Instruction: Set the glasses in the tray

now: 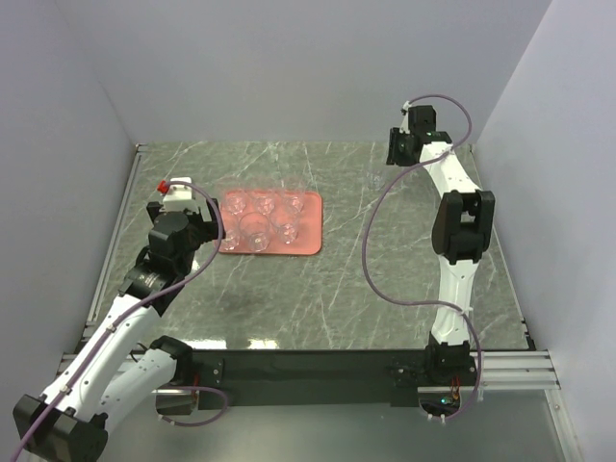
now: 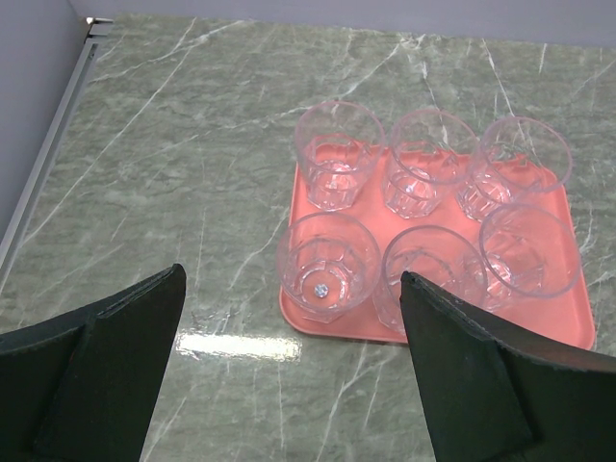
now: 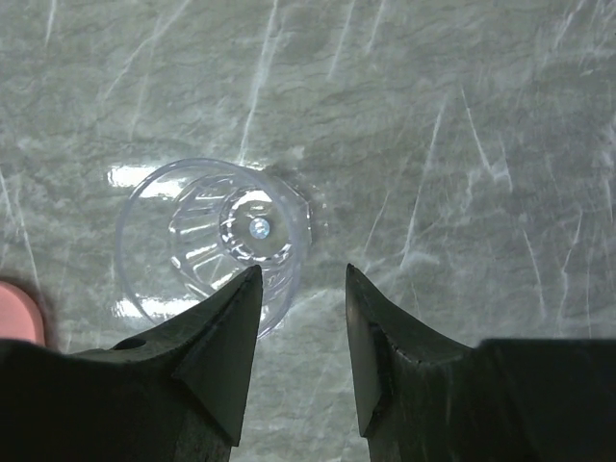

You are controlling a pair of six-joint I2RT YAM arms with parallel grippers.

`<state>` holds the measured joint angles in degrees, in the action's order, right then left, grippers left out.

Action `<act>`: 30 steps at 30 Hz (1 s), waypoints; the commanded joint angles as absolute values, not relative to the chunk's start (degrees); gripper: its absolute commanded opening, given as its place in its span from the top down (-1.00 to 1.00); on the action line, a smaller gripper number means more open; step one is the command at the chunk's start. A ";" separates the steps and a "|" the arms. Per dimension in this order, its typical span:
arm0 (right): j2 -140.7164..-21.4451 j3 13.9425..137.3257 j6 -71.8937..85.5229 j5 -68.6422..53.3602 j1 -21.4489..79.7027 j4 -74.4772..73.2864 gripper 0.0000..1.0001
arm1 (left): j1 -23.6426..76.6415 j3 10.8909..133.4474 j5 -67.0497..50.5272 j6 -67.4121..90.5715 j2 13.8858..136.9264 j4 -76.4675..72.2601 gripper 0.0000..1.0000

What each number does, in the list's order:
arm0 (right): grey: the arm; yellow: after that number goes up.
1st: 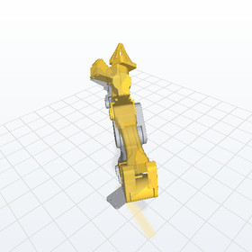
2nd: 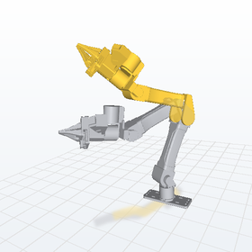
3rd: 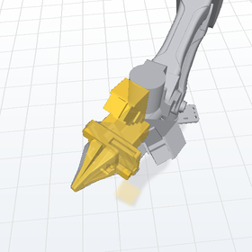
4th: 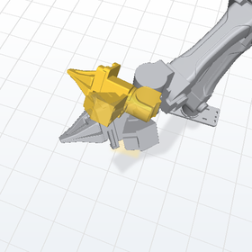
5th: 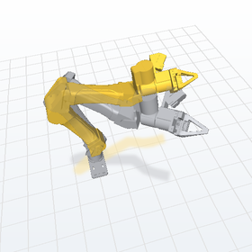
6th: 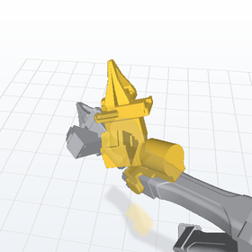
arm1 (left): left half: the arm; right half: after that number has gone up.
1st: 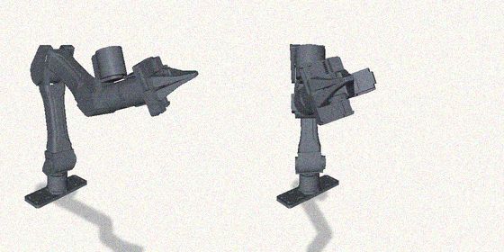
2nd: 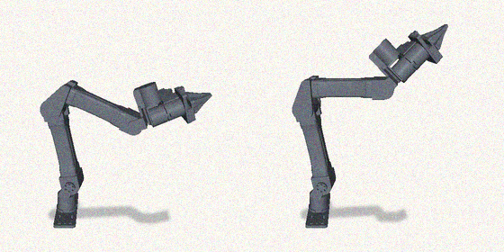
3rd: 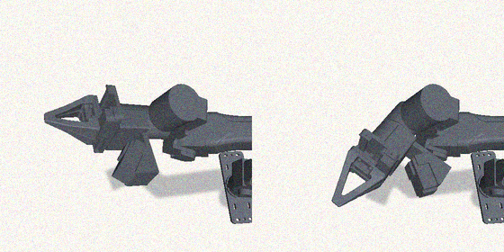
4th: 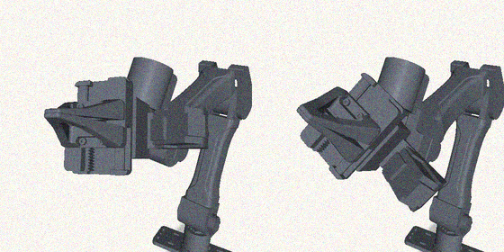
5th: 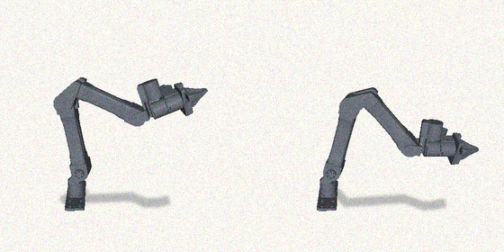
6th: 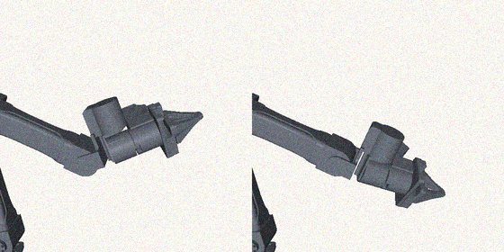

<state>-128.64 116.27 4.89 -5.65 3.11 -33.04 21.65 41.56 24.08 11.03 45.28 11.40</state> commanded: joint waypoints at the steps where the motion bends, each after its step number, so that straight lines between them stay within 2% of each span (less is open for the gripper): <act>1: -130.34 119.44 5.80 -6.86 2.81 -31.90 0.06 | 21.36 41.84 23.20 10.72 45.53 9.14 -0.99; 9: -132.89 120.41 5.45 -6.50 2.73 -32.52 0.13 | 21.36 42.01 23.12 10.63 46.23 9.14 -0.98; 12: -133.07 120.06 5.19 -6.77 2.72 -32.61 0.27 | 21.36 42.01 23.12 10.63 46.23 9.23 -0.98; 13: -132.89 119.62 5.01 -6.85 2.81 -32.52 0.41 | 21.36 42.01 23.12 10.63 46.32 9.23 -0.98; 15: -132.54 118.92 4.66 -6.94 2.72 -32.26 0.50 | 21.36 42.01 23.12 10.63 46.32 9.14 -0.98; 19: -131.31 117.43 4.22 -7.12 2.81 -31.91 0.84 | 21.36 42.10 23.11 10.63 46.23 9.05 -0.98; 21: -130.52 115.85 3.52 -7.47 2.81 -31.56 0.91 | 21.36 42.10 23.12 10.63 46.06 9.23 -0.98; 26: -126.13 111.37 -1.73 -10.45 2.81 -31.99 0.95 | 21.36 41.84 23.12 10.55 45.27 9.14 -0.99; 30: -117.28 100.32 -5.96 -15.28 2.81 -27.62 1.00 | 21.36 41.92 22.85 10.72 45.09 9.14 -0.99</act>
